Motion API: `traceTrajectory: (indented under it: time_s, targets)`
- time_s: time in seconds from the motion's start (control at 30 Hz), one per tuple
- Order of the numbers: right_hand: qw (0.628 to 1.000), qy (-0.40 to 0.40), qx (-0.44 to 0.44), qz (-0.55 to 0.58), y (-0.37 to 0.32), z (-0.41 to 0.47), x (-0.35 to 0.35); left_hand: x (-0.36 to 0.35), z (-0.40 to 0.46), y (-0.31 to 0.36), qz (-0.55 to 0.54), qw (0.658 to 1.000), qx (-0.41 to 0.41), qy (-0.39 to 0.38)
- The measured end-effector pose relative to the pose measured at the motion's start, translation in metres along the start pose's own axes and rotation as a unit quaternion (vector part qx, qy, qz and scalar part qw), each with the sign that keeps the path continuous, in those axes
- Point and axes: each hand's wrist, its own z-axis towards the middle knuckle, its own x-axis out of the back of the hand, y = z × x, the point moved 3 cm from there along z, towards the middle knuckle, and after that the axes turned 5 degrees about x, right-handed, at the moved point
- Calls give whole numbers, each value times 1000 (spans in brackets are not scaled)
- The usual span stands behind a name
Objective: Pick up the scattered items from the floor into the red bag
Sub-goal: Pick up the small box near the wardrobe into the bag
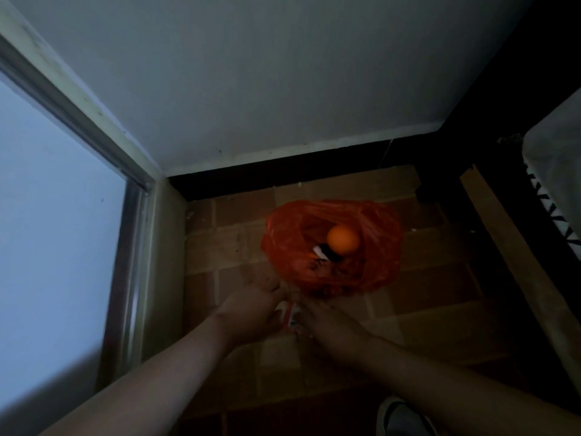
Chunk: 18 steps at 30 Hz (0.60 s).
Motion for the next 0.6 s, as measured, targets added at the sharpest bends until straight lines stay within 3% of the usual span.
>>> traceTrajectory:
  time_s: [0.07, 0.17, 0.3, 0.5, 0.6]
  targets:
    - [999, -23, -35, -10, -7, 2, -2, -12, -5, -7, 41, 996, 46, -64]
    - [997, -11, -67, -41, -13, 6, -7, -22, -9, -10, 49, 991, 78, -94]
    - [995, 0, -99, -14, -7, 8, -14, -29, -9, -10, 39, 991, 84, -98]
    - [980, 113, -76, 148, 8, -11, -6, -33, -3, -7, 2, 994, 72, -85]
    - [972, 137, -90, 170, 14, -16, -5, -29, 5, -5, -5, 997, 53, -58]
